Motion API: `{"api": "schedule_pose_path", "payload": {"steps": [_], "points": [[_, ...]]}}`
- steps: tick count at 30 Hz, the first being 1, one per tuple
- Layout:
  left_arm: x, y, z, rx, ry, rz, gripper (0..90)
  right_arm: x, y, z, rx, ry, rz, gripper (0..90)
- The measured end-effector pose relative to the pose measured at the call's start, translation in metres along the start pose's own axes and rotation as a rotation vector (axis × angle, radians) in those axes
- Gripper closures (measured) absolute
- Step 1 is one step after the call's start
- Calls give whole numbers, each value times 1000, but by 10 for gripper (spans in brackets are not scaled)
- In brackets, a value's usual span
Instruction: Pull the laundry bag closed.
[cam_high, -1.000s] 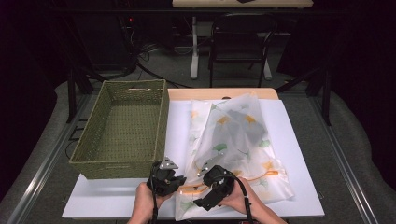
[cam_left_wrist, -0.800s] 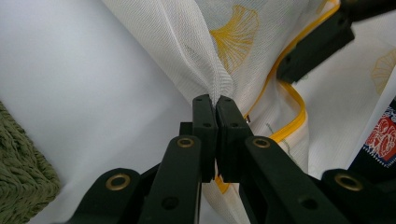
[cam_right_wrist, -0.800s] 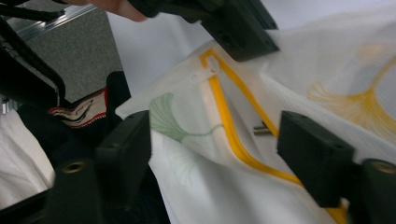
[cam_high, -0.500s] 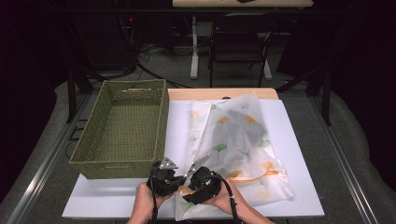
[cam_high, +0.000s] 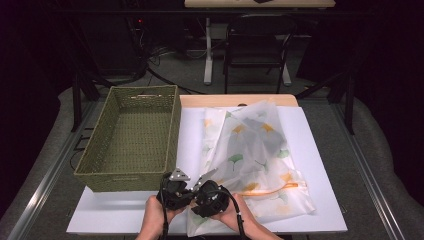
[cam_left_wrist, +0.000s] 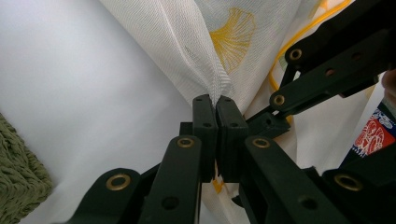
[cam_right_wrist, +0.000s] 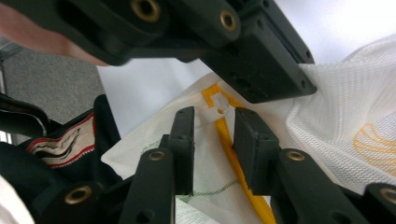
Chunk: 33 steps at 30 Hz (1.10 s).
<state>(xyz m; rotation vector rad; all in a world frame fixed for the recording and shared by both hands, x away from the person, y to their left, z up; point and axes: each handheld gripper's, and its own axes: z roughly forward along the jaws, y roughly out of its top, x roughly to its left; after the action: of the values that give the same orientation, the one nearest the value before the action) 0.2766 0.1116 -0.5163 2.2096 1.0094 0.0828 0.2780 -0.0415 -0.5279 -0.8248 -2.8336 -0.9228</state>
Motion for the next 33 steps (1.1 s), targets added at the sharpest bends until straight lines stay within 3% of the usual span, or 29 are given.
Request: {"api": "schedule_pose_path", "payload": {"steps": [7, 15, 21, 29, 30, 33], "points": [[-1, 0, 0, -10, -7, -20, 883, -2, -1, 3, 7, -5, 10, 766], [2, 0, 0, -6, -8, -16, 883, -2, -2, 1, -24, 8, 9, 863], [4, -2, 0, -2, -2, -36, 868, -2, -3, 0, -30, 10, 3, 885], [16, -7, -2, 31, -49, -88, 757, 1, -4, -1, -32, 0, -10, 891], [16, -8, -1, 24, -52, -109, 737, 0, -4, -1, -34, -3, -15, 891], [20, -10, -1, 32, -81, -122, 744, 0, -4, -1, -34, -6, -16, 891]]}}
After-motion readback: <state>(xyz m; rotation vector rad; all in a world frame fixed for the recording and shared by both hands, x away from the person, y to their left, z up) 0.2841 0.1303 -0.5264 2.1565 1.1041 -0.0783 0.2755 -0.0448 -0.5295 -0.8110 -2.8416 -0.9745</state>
